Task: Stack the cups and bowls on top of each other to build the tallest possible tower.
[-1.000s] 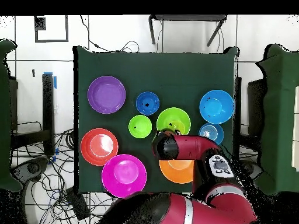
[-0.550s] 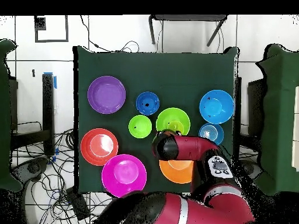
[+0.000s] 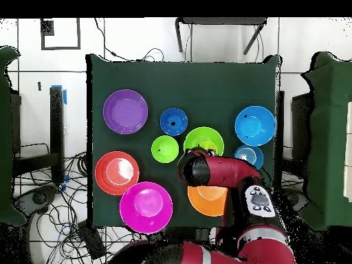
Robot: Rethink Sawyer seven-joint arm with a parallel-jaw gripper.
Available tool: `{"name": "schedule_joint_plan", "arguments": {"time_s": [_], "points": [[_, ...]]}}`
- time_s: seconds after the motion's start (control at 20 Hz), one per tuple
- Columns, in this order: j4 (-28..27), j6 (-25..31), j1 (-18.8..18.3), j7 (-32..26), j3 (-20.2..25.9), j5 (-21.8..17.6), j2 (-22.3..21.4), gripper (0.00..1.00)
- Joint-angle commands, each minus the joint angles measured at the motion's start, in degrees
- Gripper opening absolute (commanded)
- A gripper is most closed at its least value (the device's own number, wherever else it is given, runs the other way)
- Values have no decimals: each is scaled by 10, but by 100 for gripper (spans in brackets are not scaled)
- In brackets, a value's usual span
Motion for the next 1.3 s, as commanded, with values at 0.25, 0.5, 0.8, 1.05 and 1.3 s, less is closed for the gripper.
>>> {"name": "schedule_joint_plan", "arguments": {"time_s": [0.25,0.5,0.8,1.05,1.3], "points": [[10,82,27,71,41,42,-29,100],[17,106,51,88,28,68,-45,100],[22,123,71,97,30,96,-52,100],[12,98,100,121,30,129,-31,100],[-17,83,126,131,31,154,-11,100]]}}
